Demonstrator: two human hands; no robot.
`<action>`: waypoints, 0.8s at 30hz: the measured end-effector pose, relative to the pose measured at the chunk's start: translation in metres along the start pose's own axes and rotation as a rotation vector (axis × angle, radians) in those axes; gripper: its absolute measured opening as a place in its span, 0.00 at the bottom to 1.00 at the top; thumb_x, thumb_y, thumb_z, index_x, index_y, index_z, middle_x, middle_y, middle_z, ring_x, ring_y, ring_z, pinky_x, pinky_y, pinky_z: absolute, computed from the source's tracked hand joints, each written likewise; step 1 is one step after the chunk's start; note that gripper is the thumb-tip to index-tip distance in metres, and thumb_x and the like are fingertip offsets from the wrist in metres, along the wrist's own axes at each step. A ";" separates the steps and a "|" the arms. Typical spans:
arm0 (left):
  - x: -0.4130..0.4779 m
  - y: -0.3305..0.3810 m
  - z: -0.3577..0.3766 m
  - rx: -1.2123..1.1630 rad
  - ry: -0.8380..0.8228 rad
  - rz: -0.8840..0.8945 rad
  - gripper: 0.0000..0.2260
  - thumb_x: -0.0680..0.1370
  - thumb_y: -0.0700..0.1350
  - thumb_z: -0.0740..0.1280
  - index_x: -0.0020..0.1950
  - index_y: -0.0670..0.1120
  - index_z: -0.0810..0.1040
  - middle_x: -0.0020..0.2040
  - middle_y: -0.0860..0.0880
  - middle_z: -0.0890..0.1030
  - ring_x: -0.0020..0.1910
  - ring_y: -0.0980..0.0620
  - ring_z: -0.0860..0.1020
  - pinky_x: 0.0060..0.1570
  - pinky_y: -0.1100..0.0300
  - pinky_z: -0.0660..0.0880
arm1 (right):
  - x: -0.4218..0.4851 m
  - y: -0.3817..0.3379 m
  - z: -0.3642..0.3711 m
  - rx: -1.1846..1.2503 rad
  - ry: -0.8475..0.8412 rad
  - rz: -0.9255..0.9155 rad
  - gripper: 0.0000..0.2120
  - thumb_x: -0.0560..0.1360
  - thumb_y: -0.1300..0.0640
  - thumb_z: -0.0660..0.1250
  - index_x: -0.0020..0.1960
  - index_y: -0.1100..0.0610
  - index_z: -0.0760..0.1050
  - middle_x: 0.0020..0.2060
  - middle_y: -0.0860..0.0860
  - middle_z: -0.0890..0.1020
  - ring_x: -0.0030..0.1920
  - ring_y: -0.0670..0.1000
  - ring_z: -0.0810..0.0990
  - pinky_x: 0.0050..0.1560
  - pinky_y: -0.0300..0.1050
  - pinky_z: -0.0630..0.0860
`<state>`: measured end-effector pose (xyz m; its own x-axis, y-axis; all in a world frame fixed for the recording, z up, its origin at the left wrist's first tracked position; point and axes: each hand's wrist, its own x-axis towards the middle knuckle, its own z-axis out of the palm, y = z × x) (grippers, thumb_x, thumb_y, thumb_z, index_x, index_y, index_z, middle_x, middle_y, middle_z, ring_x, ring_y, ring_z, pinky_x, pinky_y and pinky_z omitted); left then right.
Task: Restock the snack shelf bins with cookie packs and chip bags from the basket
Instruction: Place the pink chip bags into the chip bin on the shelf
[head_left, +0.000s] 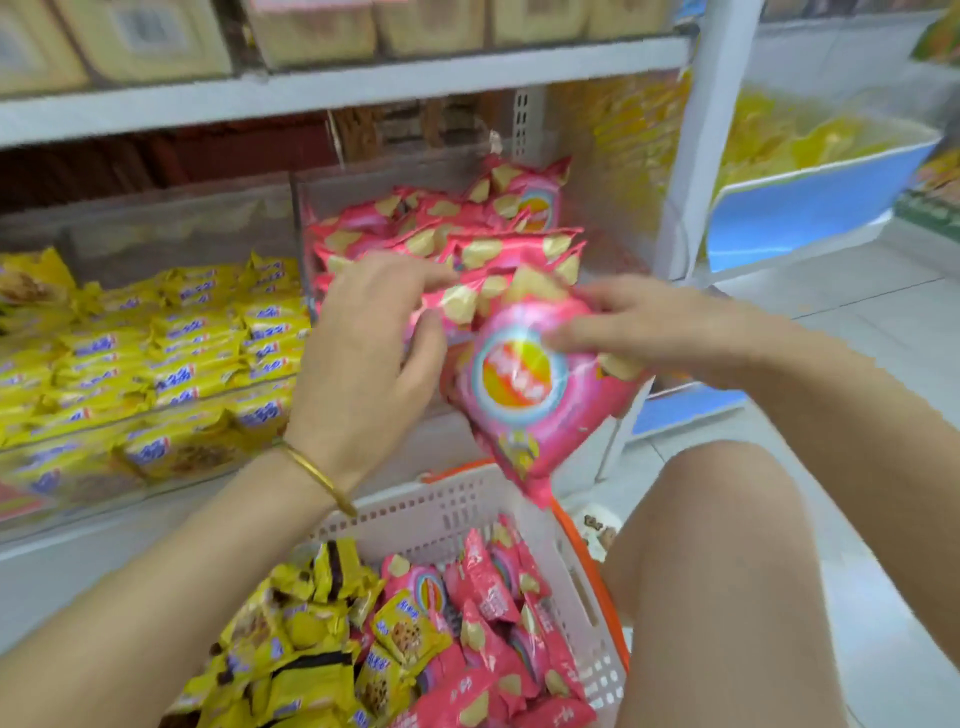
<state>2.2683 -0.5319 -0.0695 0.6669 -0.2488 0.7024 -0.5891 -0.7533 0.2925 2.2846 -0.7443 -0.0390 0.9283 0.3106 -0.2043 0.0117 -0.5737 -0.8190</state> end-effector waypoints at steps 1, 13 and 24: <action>0.018 0.002 0.003 0.021 0.019 0.008 0.13 0.73 0.40 0.59 0.55 0.40 0.77 0.49 0.46 0.77 0.51 0.48 0.72 0.52 0.61 0.63 | -0.004 -0.004 -0.017 0.106 0.095 0.016 0.07 0.75 0.55 0.67 0.50 0.57 0.77 0.36 0.54 0.79 0.25 0.45 0.78 0.25 0.42 0.75; 0.165 -0.037 0.113 0.345 -0.454 -0.261 0.12 0.80 0.43 0.55 0.52 0.37 0.74 0.56 0.33 0.75 0.58 0.33 0.72 0.54 0.45 0.68 | 0.043 0.004 -0.095 -0.535 0.808 -0.318 0.15 0.73 0.49 0.66 0.52 0.59 0.69 0.42 0.54 0.71 0.43 0.58 0.72 0.39 0.47 0.63; 0.171 -0.079 0.148 0.476 -0.879 -0.455 0.27 0.79 0.61 0.41 0.77 0.54 0.42 0.78 0.50 0.44 0.77 0.44 0.46 0.74 0.46 0.45 | 0.177 0.011 -0.087 -0.929 0.391 0.020 0.18 0.77 0.60 0.62 0.66 0.62 0.66 0.61 0.60 0.75 0.60 0.62 0.76 0.51 0.51 0.73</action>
<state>2.4963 -0.6051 -0.0678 0.9810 -0.0926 -0.1702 -0.0951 -0.9955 -0.0064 2.4818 -0.7616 -0.0374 0.9863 0.1197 0.1136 0.1251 -0.9913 -0.0413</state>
